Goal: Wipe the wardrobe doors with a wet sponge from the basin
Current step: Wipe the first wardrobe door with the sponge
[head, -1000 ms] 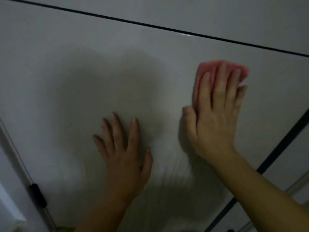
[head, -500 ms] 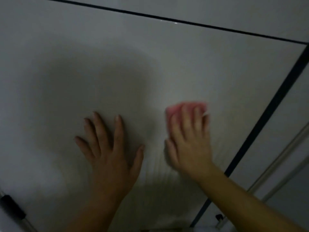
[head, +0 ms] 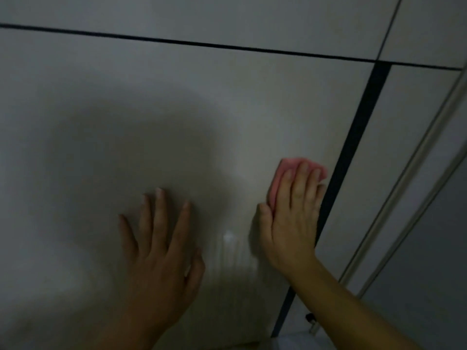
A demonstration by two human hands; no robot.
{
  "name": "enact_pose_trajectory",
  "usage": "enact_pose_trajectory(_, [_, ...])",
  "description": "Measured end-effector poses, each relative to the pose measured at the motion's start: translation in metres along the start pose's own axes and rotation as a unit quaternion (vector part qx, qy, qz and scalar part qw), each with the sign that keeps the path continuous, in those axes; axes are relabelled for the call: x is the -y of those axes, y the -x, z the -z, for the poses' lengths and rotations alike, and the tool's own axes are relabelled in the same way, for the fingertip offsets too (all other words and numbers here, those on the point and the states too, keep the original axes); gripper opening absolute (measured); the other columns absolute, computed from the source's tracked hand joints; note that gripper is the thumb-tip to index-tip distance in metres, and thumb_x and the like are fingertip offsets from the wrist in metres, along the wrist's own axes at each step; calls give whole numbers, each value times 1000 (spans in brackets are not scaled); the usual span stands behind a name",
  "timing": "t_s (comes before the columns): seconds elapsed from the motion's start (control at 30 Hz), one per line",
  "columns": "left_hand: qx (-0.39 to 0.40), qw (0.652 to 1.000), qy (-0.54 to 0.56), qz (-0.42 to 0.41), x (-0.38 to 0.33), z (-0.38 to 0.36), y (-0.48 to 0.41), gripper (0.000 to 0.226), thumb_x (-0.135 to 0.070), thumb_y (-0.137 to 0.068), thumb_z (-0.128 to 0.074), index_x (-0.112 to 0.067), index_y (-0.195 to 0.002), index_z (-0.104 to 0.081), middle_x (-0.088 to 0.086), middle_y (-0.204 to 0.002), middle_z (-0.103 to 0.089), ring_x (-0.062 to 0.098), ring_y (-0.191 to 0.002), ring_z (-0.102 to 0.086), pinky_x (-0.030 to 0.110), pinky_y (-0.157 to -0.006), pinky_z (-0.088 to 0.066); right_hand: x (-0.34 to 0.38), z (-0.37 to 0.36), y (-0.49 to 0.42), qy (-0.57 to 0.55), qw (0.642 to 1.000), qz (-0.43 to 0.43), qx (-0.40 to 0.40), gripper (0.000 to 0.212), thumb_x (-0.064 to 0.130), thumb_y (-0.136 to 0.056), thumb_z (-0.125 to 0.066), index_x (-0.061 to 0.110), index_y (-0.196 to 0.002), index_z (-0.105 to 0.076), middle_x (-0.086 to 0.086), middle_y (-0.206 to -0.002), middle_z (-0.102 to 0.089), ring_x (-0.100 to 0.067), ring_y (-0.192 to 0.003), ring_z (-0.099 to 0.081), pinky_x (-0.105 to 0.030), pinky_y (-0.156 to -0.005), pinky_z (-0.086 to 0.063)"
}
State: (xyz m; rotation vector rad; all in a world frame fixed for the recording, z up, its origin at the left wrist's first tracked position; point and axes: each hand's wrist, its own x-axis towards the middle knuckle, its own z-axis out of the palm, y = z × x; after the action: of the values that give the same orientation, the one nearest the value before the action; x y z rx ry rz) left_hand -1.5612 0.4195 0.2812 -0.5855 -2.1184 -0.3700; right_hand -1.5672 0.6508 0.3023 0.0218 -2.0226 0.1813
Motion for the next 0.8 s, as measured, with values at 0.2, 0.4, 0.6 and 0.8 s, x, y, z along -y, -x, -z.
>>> enact_pose_trajectory(0.2, [19,995,-11,-96,-23,6,-46,80,-38,-84,-49,-9,-157,-30,23,-168,-11,41,-156,-6,71,-119,-8,13,25,-85,-50,989,-102,-94,69,37,-105,-29,1,-157,-1,-22,-167,-2,-45,-155,0,-52,-125,9])
enact_pose_trajectory(0.4, [19,989,-40,-143,-43,0,-65,76,-38,-85,-48,-6,-153,-41,22,-168,-15,43,-155,-11,72,-118,-9,-16,14,-4,-111,957,-267,-28,69,45,-105,-19,14,-159,12,-9,-168,17,-28,-157,16,-57,-125,3])
enact_pose_trajectory(0.6, [42,985,-55,-160,-68,-14,-70,75,-38,-85,-48,-6,-153,-41,20,-168,-15,43,-156,-8,73,-118,-7,-34,37,-80,-110,966,-216,-93,69,43,-104,-21,12,-157,11,-7,-165,18,-31,-156,16,-48,-126,13])
enact_pose_trajectory(0.8, [21,988,-55,-142,-77,-14,-67,77,-39,-82,-48,-6,-151,-45,22,-167,-19,46,-154,-14,75,-117,-8,-47,36,-26,-112,947,-302,-21,72,51,-103,-12,16,-154,25,-7,-165,29,-21,-153,28,-48,-126,13])
